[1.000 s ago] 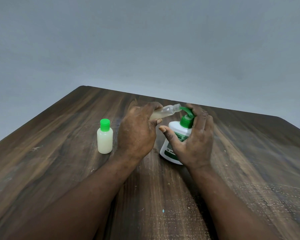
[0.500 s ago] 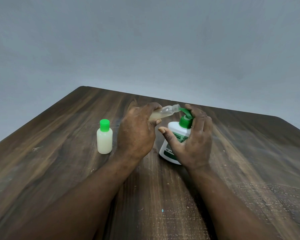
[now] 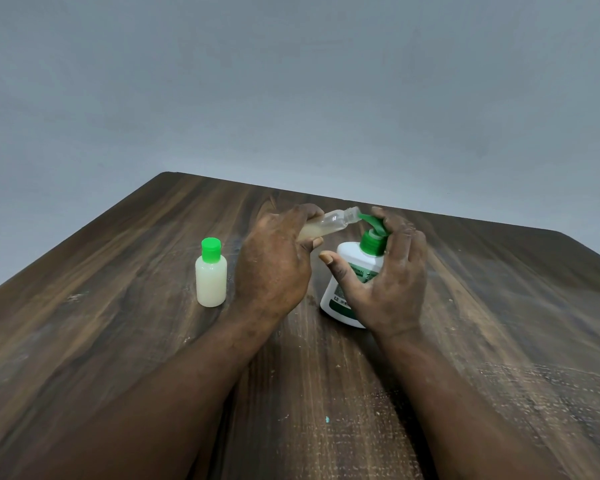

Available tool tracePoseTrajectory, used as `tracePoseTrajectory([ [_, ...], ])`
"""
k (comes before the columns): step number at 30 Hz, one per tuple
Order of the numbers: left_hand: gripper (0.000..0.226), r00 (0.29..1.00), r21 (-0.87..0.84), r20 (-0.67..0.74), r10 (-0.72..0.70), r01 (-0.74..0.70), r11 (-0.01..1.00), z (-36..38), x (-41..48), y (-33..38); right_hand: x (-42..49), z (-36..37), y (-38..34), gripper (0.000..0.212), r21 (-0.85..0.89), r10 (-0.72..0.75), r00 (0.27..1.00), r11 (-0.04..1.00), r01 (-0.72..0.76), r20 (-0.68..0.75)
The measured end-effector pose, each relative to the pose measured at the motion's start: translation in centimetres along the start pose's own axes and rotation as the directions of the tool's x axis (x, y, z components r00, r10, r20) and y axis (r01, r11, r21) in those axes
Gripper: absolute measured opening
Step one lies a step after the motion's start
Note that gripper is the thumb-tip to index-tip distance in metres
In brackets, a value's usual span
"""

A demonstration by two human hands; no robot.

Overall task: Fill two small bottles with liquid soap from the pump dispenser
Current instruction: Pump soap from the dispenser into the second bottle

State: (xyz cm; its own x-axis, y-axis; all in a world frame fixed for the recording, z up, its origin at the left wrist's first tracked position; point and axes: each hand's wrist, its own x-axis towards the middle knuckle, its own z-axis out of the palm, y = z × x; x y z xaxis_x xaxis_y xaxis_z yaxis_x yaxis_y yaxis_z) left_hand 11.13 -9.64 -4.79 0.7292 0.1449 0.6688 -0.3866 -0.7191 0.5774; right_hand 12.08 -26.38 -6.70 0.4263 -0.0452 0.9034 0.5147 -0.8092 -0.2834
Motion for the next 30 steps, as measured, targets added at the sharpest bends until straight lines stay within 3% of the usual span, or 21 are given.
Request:
tracePoseTrajectory([
  [30, 0.034, 1.000, 0.009, 0.005, 0.016, -0.016, 1.000, 0.23, -0.09, -0.18, 0.33, -0.13, -0.17, 0.089, 0.025, 0.021, 1.000, 0.999, -0.021, 0.008],
])
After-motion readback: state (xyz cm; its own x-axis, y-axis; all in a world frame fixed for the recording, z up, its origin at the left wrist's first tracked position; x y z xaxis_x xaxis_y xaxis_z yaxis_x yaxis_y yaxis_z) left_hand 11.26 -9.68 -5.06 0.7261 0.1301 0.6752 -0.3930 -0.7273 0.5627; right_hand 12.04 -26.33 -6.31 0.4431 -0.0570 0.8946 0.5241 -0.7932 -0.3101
